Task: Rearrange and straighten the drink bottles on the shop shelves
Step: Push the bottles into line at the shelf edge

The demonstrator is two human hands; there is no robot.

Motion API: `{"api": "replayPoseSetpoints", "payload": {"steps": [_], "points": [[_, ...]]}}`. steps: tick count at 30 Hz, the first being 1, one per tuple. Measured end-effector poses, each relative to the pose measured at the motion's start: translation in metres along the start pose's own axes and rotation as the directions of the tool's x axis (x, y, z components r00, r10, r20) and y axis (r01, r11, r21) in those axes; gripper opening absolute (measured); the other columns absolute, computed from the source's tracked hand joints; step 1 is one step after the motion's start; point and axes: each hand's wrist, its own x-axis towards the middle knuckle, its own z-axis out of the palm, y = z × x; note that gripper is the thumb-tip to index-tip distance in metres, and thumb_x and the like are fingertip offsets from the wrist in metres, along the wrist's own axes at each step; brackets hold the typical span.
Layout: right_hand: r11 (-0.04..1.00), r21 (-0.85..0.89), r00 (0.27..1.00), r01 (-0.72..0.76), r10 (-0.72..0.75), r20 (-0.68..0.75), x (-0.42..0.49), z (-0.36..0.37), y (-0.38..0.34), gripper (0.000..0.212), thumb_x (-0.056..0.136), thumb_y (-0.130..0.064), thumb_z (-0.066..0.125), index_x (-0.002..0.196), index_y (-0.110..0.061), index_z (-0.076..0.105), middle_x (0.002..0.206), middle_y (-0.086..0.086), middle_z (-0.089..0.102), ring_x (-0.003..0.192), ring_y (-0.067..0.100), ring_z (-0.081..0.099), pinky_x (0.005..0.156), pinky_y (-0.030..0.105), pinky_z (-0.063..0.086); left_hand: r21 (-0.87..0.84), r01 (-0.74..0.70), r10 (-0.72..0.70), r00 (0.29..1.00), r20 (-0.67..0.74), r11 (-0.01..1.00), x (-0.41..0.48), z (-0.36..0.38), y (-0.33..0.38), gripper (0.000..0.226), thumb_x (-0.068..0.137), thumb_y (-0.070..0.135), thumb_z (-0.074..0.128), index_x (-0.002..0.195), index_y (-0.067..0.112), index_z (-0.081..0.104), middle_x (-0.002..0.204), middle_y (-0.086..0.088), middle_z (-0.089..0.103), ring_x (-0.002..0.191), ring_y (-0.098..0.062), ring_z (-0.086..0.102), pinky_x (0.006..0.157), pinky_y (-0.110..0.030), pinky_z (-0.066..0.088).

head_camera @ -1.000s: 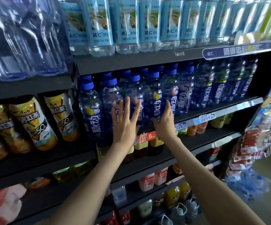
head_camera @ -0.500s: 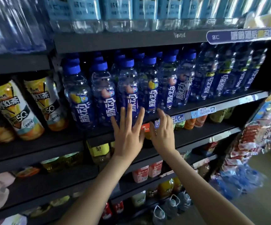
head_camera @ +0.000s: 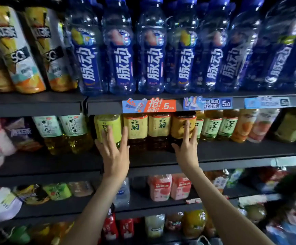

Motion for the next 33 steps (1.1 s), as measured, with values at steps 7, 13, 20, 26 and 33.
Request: {"api": "replayPoseSetpoints", "payload": {"steps": [7,13,20,26,33], "points": [[1.0,0.003,0.998,0.003,-0.003,-0.056,0.008,0.015,0.012,0.089,0.093,-0.019,0.058,0.146,-0.032,-0.011,0.156,0.024,0.001,0.135,0.049,0.02,0.099,0.054,0.037,-0.17,0.403,-0.322,0.873,0.368,0.899,-0.007,0.013,-0.013,0.109,0.085,0.025,0.069,0.143,0.044,-0.022,0.148,-0.036,0.015,0.136,-0.048,0.025,0.107,-0.05,0.034],[1.0,0.006,0.999,-0.023,0.023,-0.032,0.014,0.014,0.012,0.092,0.092,-0.017,0.059,0.142,-0.037,-0.015,0.155,0.025,0.004,0.135,0.049,0.019,0.1,0.055,0.035,-0.081,0.45,-0.385,0.832,0.399,0.889,0.004,0.017,-0.009,0.111,0.081,0.025,0.073,0.145,0.039,-0.015,0.137,-0.034,0.033,0.124,-0.044,0.039,0.097,-0.043,0.045],[0.996,0.057,0.997,-0.074,0.073,0.018,0.008,0.011,0.004,0.096,0.091,-0.015,0.061,0.148,-0.032,-0.015,0.157,0.022,-0.006,0.143,0.043,0.004,0.109,0.053,0.029,-0.066,0.493,-0.424,0.802,0.421,0.868,0.014,0.022,0.007,0.105,0.089,0.023,0.063,0.137,0.047,-0.027,0.146,-0.032,0.016,0.128,-0.044,0.03,0.094,-0.047,0.047],[0.999,-0.018,0.994,-0.041,0.043,0.105,-0.012,-0.007,-0.024,0.095,0.09,-0.023,0.061,0.146,-0.025,-0.016,0.156,0.023,-0.004,0.145,0.035,-0.002,0.116,0.043,0.013,-0.016,0.526,-0.446,0.735,0.511,0.85,0.009,-0.009,0.053,0.093,0.08,0.028,0.07,0.152,0.022,0.011,0.153,-0.029,0.013,0.138,-0.048,0.02,0.101,-0.065,0.029],[0.999,0.038,0.965,0.026,-0.035,0.258,-0.026,-0.082,-0.029,0.075,0.096,-0.026,0.051,0.152,-0.012,0.002,0.157,0.011,0.012,0.144,0.028,0.011,0.114,0.039,0.023,-0.057,0.464,-0.308,0.671,0.674,0.884,0.022,-0.065,0.129,0.087,0.088,0.038,0.06,0.152,0.026,0.002,0.157,-0.02,0.004,0.144,-0.038,0.009,0.112,-0.054,0.019]]}}
